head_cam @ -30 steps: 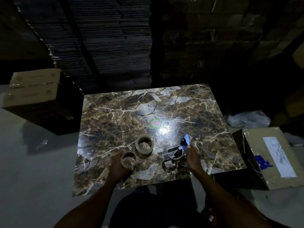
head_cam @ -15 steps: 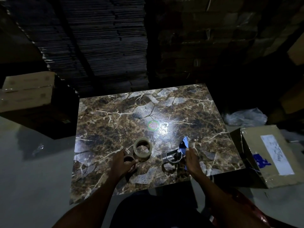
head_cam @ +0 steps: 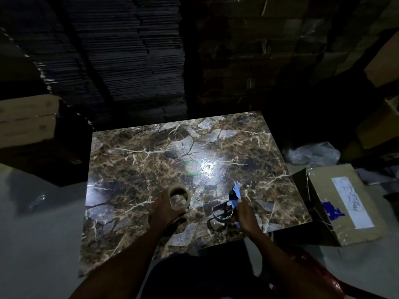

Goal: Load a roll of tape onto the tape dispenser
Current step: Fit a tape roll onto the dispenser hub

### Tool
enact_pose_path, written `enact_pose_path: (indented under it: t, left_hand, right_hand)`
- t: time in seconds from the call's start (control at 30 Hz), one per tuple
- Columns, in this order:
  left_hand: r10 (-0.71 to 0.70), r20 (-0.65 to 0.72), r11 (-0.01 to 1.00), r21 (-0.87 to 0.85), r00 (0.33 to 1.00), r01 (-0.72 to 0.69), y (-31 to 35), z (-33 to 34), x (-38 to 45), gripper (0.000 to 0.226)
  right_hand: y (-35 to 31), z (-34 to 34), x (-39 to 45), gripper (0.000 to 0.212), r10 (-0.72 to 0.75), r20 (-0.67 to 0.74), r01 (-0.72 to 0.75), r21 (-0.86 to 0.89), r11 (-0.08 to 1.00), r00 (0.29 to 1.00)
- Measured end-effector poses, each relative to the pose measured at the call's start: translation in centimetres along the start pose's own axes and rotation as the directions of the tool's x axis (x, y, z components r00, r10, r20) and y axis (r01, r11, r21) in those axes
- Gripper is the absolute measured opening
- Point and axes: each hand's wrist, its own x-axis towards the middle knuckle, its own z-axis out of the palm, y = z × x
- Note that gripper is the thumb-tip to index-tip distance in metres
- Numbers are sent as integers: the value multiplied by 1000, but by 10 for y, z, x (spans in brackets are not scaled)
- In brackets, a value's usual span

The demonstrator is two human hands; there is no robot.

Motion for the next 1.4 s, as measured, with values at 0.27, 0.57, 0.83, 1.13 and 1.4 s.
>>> enact_pose_path:
  t: [0.27,0.57,0.83,1.13,1.4]
  left_hand:
    - [-85,-44,988,122,995,90,2,8,5,116]
    - [-117,-68,987,100,991,123,11,14,5,101]
    - [-5,-95,1000,6,995,5,-8,19,11,83]
    - [8,-151,1000,18,988,-5,62,-19,-10,89]
    - [43,-224,999,21,974,-39,95,-26,-13,95]
  right_hand:
    - [1,-3,11,52,4,2,-4,-26,1000,1000]
    - [-14,-14,6,50,-5,1,5,-3,1000,1000]
    - [-19,-14,4,50,-9,-10,10,36,999,1000]
    - [-28,-14,19,82,-5,36,4,22,1000,999]
    - [-53,-18,30,54,-82,67,80,27,996,994]
